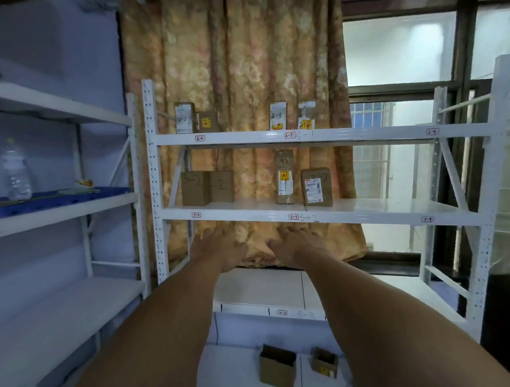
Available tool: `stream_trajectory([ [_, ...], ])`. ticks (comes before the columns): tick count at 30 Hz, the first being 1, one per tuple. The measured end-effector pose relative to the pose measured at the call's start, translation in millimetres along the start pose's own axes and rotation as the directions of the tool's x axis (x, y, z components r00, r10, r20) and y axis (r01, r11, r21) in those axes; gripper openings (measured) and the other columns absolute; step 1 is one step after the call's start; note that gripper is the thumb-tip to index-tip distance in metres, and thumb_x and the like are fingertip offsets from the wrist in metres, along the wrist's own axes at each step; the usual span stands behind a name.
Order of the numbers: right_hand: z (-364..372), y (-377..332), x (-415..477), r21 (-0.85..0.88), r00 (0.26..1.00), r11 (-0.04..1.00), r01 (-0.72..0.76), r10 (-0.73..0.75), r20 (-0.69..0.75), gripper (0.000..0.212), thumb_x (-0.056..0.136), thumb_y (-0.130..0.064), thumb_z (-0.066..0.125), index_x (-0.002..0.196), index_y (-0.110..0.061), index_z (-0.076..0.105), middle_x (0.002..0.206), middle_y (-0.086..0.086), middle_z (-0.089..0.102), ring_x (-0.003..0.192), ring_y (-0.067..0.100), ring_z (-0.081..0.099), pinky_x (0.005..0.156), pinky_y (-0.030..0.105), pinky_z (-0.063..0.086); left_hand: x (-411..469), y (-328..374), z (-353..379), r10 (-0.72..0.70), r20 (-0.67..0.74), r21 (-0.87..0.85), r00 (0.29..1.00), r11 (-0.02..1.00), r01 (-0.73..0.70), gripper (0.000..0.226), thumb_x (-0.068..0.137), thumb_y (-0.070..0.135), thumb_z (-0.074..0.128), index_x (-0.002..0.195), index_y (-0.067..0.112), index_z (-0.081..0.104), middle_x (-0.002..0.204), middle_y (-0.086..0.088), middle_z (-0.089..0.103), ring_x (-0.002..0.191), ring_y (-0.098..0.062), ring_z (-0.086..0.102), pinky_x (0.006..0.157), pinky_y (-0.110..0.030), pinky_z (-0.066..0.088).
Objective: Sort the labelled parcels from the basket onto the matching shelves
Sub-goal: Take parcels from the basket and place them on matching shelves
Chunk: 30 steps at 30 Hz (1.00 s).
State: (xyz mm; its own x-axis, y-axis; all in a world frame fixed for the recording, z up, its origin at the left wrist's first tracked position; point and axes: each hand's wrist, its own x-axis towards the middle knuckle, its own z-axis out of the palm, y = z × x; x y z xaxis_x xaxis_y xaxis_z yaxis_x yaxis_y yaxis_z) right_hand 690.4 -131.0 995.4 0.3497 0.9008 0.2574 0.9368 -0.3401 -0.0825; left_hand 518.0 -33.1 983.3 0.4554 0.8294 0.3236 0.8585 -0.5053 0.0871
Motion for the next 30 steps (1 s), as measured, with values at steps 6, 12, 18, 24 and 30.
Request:
stream_trajectory([
  [6, 12, -56, 3, 0.022, 0.989, 0.990, 0.140, -0.141, 0.037, 0.069, 0.104, -0.062, 0.026, 0.162, -0.026, 0.027, 0.169, 0.005, 0.026, 0.154, 0.030, 0.024, 0.122, 0.047, 0.022, -36, -57, -2, -0.108, 0.054, 0.093, 0.993, 0.990, 0.103, 0.079, 0.084, 0.070, 0.013, 0.147, 0.033, 0.042, 0.160, -0.008, 0.035, 0.143, -0.038, 0.033, 0.114, -0.059, 0.029],
  [12, 46, -164, 10, 0.087, 0.921, 0.924, 0.372, -0.380, 0.090, 0.068, 0.102, -0.067, 0.023, 0.156, -0.028, 0.037, 0.163, 0.006, 0.036, 0.150, 0.032, 0.034, 0.119, 0.050, 0.029, -89, -150, 8, -0.348, 0.007, 0.120, 0.937, 0.931, 0.345, 0.066, 0.099, 0.065, 0.030, 0.152, 0.026, 0.038, 0.158, -0.011, 0.038, 0.143, -0.034, 0.036, 0.117, -0.051, 0.029],
  [18, 99, -299, -3, 0.153, 0.773, 0.775, 0.613, -0.629, 0.083, 0.071, 0.104, -0.067, 0.028, 0.159, -0.022, 0.035, 0.164, 0.008, 0.037, 0.147, 0.034, 0.038, 0.118, 0.046, 0.033, -162, -265, 28, -0.591, 0.017, 0.181, 0.806, 0.795, 0.579, 0.070, 0.100, 0.067, 0.025, 0.155, 0.025, 0.034, 0.160, -0.011, 0.034, 0.145, -0.034, 0.032, 0.118, -0.049, 0.025],
  [24, 172, -444, -25, 0.176, 0.577, 0.597, 0.783, -0.802, 0.155, 0.072, 0.104, -0.065, 0.027, 0.161, -0.021, 0.031, 0.166, 0.005, 0.033, 0.149, 0.031, 0.035, 0.120, 0.045, 0.030, -236, -376, 67, -0.790, 0.066, 0.184, 0.610, 0.610, 0.771, 0.073, 0.098, 0.070, 0.021, 0.156, 0.027, 0.031, 0.163, -0.009, 0.031, 0.150, -0.032, 0.025, 0.122, -0.051, 0.018],
  [30, 267, -555, -67, 0.231, 0.342, 0.399, 0.887, -0.905, 0.253, 0.070, 0.105, -0.064, 0.026, 0.161, -0.021, 0.031, 0.166, 0.005, 0.033, 0.149, 0.031, 0.034, 0.118, 0.044, 0.031, -321, -457, 141, -0.909, 0.159, 0.169, 0.386, 0.410, 0.896, 0.072, 0.098, 0.069, 0.023, 0.154, 0.025, 0.034, 0.160, -0.009, 0.034, 0.148, -0.033, 0.028, 0.121, -0.051, 0.022],
])
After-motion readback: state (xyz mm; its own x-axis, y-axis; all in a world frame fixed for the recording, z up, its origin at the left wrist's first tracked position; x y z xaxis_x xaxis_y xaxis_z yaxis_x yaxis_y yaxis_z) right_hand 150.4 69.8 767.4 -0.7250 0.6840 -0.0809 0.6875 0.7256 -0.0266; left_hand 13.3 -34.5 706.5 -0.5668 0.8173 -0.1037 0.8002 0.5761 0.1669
